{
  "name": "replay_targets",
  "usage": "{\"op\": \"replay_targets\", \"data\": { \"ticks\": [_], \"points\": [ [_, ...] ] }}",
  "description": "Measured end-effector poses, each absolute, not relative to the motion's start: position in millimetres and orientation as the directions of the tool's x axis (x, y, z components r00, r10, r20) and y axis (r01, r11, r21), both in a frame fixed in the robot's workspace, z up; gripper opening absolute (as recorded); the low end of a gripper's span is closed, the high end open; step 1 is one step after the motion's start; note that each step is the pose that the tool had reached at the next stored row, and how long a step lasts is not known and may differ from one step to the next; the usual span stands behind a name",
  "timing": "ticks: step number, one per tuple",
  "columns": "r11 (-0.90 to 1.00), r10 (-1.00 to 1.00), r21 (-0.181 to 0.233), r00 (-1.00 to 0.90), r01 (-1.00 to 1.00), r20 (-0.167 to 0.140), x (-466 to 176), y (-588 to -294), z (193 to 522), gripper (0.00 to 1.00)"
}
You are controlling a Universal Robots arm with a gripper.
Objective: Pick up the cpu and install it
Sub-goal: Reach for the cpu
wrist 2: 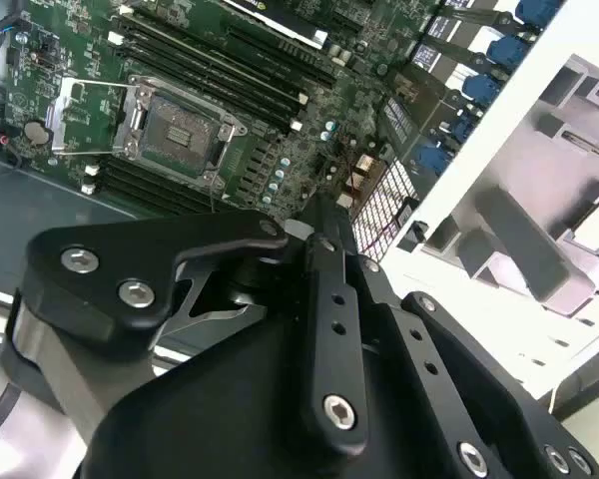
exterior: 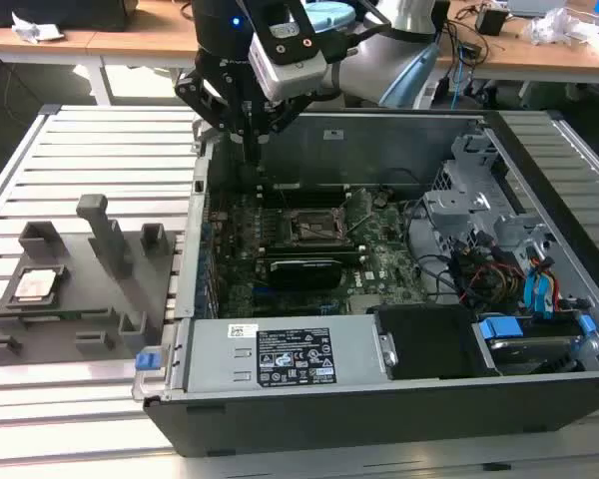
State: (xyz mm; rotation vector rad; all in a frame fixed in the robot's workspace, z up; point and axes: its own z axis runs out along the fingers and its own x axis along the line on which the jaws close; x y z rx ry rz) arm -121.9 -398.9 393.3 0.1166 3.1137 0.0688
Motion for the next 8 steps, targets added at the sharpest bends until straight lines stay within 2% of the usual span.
{"op": "replay_targets", "data": {
  "ticks": [8],
  "points": [
    [0.996,0.075,0.045,-0.997,0.074,-0.023,-130.6,-398.8,393.3,0.11]
  ]
}}
